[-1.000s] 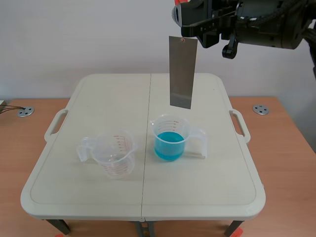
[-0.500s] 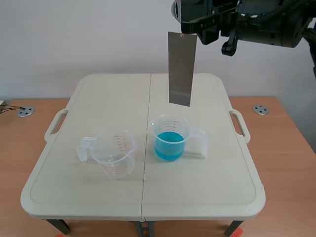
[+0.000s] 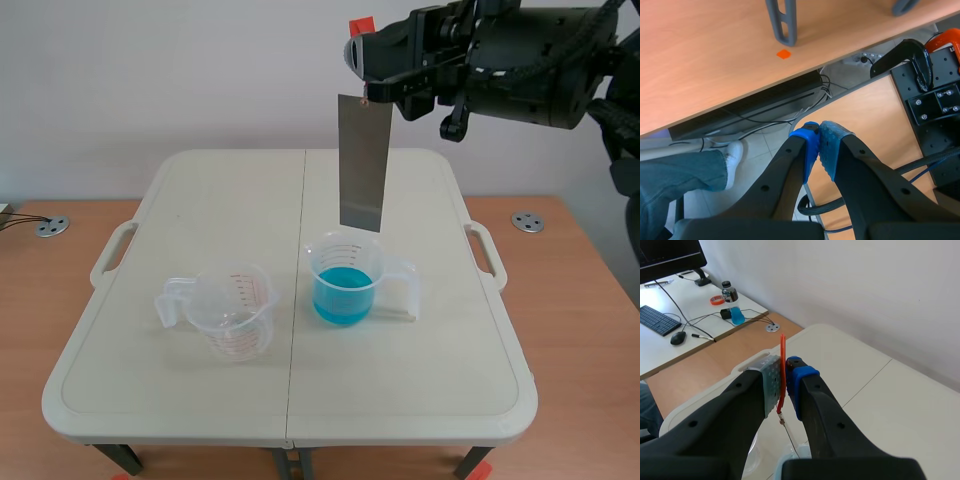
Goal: Hold the metal plate by the orange handle, dip it into the blue solution, take it out and point at it, then put the plate back in the beaker on the left.
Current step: 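Lower the plate into the blue solution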
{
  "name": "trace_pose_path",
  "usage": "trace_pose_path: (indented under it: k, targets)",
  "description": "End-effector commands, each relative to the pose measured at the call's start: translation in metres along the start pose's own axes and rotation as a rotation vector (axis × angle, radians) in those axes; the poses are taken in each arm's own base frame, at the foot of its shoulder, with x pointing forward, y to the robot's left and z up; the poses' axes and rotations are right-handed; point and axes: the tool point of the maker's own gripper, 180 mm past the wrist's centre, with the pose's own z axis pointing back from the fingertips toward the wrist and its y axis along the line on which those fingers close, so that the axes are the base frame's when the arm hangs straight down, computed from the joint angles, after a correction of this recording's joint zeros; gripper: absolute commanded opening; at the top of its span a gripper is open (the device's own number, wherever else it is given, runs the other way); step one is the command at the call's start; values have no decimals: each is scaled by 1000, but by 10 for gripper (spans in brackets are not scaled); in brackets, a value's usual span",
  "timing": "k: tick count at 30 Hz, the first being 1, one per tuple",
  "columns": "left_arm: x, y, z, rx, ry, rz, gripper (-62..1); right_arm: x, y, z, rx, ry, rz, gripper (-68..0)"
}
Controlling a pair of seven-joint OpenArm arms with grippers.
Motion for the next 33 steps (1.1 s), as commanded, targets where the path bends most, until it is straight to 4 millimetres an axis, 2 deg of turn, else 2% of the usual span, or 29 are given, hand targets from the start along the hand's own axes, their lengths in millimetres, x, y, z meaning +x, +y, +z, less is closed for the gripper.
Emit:
trace_pose_path:
  k: [1, 13, 25, 29, 33]
  targets:
    - [5, -1, 0, 0, -21, 5, -582, 10, 1, -2, 17, -40, 9, -662]
    - [3, -1, 0, -1, -13, 3, -582, -19, 5, -14, 46, 9, -23, -662]
    - [3, -2, 0, -2, -13, 3, -582, -53, -5, -17, 31, 38, -70, -662]
    - [1, -12, -4, -29, -11, 10, -582, -66, -11, -18, 15, 49, -91, -662]
    - [-8, -38, -12, -103, 22, -10, -582, -78, -14, -18, 7, 59, -109, -662]
